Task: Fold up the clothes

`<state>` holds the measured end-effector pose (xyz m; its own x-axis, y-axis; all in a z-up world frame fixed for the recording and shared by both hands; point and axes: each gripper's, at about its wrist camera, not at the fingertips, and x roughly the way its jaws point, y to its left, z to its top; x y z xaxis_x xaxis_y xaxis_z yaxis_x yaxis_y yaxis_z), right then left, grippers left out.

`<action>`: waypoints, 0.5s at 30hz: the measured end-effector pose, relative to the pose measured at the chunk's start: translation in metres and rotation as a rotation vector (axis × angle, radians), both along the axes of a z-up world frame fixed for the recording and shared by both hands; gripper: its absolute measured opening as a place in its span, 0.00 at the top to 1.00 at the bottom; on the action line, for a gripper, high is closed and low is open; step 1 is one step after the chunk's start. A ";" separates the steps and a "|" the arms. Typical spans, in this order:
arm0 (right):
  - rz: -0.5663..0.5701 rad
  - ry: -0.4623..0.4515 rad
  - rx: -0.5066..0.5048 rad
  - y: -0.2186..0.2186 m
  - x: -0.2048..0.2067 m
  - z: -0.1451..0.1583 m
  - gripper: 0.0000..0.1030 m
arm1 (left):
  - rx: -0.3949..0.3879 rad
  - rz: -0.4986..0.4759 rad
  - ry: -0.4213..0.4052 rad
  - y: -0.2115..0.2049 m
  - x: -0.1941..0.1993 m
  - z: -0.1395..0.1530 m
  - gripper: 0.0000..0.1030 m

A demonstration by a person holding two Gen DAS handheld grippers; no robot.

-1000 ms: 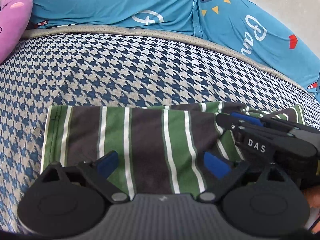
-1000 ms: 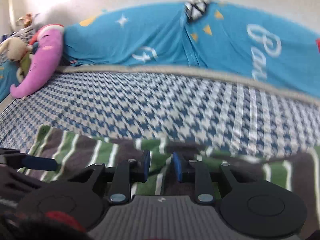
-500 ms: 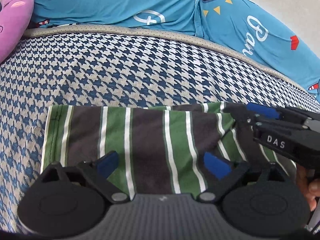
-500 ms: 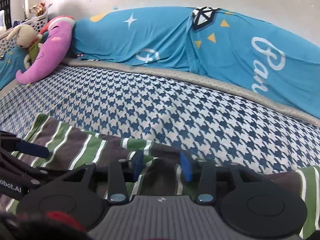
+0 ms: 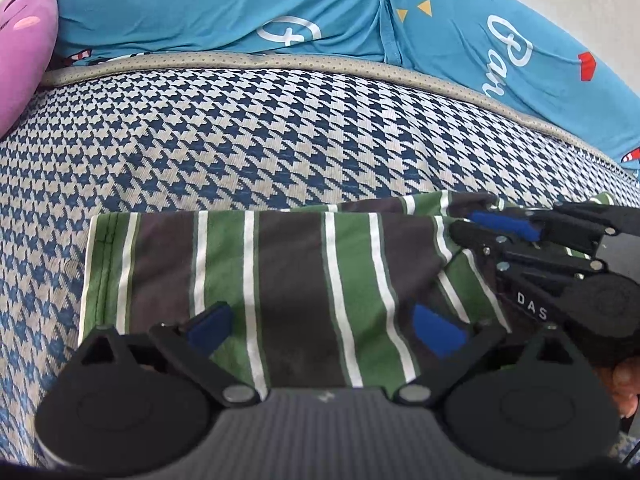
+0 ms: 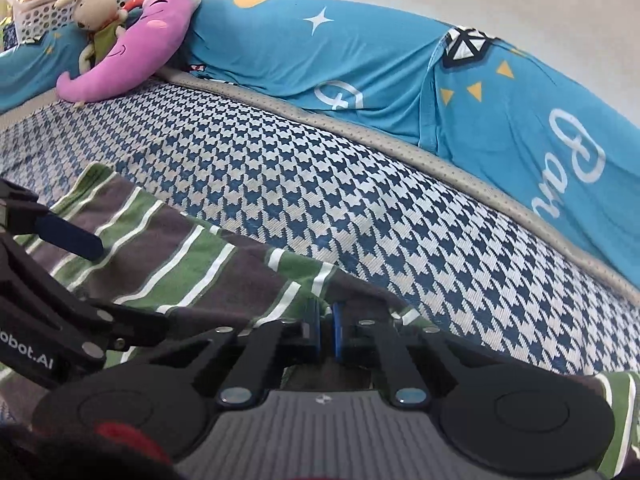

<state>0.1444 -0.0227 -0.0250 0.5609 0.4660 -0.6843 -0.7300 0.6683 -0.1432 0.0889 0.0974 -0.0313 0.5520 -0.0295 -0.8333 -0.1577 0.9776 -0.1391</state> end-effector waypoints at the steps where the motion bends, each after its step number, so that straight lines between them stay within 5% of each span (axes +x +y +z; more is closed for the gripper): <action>1: -0.007 -0.006 0.008 0.000 0.001 0.001 0.94 | 0.003 0.000 0.000 -0.001 0.000 0.000 0.02; 8: -0.083 -0.059 0.097 0.001 0.009 0.015 0.95 | 0.008 0.039 -0.029 0.001 -0.001 0.003 0.02; 15: -0.133 0.008 0.091 0.007 0.020 0.004 0.90 | 0.025 0.072 -0.017 0.006 0.005 -0.002 0.01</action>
<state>0.1645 -0.0160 -0.0206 0.6166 0.4483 -0.6472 -0.6352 0.7689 -0.0726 0.0937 0.1037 -0.0331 0.5658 0.0315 -0.8240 -0.2252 0.9672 -0.1176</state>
